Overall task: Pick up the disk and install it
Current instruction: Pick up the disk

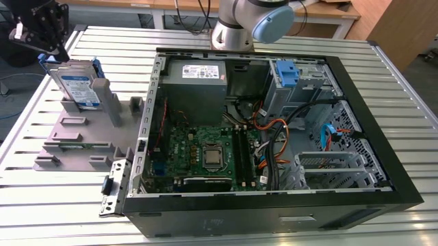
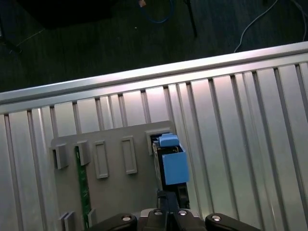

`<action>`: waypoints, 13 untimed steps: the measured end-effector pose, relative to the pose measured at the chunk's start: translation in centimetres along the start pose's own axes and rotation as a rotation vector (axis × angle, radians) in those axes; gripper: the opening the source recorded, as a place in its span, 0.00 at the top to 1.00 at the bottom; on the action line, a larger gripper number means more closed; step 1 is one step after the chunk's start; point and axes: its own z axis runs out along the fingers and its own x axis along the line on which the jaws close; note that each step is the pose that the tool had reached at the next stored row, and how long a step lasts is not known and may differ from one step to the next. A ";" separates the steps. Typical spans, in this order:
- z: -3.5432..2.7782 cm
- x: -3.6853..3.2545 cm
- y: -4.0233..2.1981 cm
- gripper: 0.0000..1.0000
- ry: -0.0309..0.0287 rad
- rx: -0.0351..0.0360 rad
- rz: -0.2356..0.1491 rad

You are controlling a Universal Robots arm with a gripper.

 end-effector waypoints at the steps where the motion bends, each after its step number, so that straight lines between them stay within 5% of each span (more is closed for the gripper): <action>1: 0.00 -0.01 0.00 0.89 -0.0060 -0.0011 -0.002; 3: 0.00 -0.02 0.00 0.89 -0.0127 -0.0024 -0.004; 13: 0.21 -0.15 -0.77 0.89 -0.0132 -0.0028 -0.018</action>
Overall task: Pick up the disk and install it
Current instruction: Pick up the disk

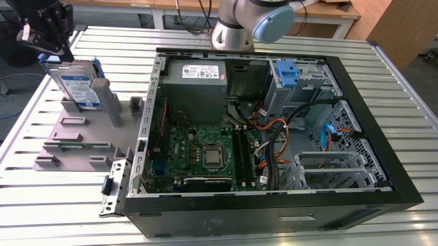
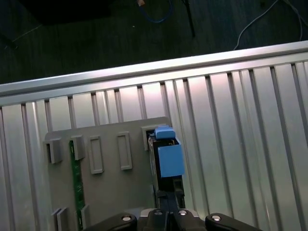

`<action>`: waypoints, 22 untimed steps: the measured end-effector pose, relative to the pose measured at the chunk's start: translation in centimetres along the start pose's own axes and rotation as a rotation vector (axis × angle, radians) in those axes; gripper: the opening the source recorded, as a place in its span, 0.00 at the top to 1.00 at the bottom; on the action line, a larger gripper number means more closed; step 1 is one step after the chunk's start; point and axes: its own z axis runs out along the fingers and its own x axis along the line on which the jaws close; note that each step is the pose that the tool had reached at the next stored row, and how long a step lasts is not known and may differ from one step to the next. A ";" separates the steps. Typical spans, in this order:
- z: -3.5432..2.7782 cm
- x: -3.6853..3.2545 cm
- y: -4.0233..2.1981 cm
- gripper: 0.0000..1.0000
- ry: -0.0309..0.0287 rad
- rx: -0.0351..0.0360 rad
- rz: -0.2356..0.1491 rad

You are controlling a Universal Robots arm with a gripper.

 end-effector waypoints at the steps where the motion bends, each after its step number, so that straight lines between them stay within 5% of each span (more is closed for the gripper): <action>1: 0.02 -0.01 -0.03 0.89 0.0000 -0.0003 -0.006; 8: 0.06 -0.01 -0.07 0.89 -0.0048 -0.0043 -0.066; 22: 0.13 -0.19 -0.13 0.89 -0.0057 -0.0046 -0.075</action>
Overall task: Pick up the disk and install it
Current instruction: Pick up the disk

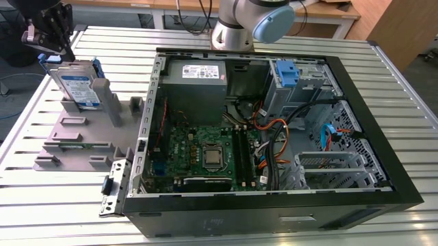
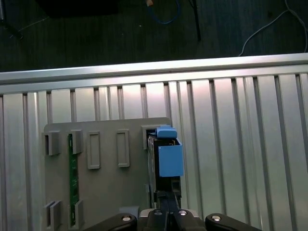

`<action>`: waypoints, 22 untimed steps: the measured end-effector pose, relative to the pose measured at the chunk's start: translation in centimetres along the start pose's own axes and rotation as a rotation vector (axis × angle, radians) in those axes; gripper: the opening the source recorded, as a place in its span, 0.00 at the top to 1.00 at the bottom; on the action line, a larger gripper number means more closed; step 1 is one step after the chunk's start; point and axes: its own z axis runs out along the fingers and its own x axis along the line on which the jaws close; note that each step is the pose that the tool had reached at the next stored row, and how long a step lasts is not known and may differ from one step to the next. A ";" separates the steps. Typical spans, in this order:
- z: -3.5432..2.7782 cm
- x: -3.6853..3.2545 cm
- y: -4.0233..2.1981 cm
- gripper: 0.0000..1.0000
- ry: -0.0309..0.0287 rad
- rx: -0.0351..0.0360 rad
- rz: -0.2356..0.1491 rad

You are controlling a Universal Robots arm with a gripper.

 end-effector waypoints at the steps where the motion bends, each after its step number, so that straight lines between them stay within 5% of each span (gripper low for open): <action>1: 0.00 0.00 0.00 0.89 0.0000 -0.0001 0.000; 7: 0.00 -0.01 0.00 0.89 -0.0055 -0.0007 -0.002; 22: 0.05 0.00 -0.01 0.89 -0.0049 -0.0015 -0.017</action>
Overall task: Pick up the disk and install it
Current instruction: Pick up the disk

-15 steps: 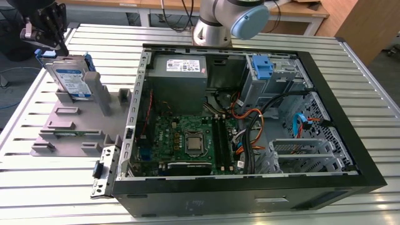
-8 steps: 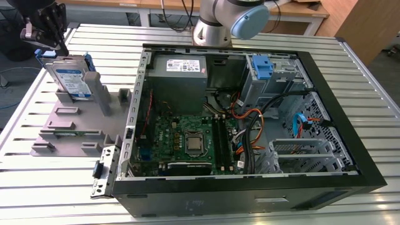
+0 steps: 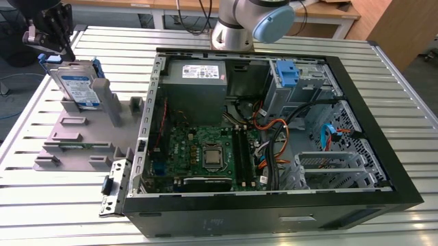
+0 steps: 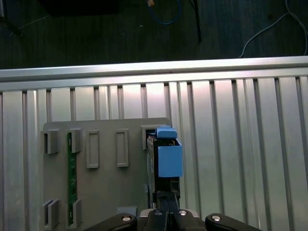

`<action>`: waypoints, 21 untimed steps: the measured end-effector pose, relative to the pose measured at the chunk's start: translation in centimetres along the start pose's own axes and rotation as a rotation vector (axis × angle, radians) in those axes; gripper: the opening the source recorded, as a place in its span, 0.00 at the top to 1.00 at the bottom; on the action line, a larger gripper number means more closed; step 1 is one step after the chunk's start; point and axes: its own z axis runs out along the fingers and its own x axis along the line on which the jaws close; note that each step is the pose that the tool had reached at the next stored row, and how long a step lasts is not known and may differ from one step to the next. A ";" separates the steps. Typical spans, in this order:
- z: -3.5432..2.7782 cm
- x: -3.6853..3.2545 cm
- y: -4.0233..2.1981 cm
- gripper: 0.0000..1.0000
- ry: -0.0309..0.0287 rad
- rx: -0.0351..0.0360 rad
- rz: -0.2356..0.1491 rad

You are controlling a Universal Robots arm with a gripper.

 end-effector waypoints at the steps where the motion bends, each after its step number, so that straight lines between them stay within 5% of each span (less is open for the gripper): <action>1: 0.00 0.00 0.00 0.89 0.0000 0.0000 0.000; 10: 0.01 0.00 0.00 0.89 0.0000 0.0001 0.000; 16: 0.01 0.00 0.00 0.65 0.0000 0.0000 0.000; 17: 0.01 0.00 0.00 0.53 0.0000 0.0000 0.000; 21: 0.02 0.00 0.00 0.42 0.0000 0.0001 0.000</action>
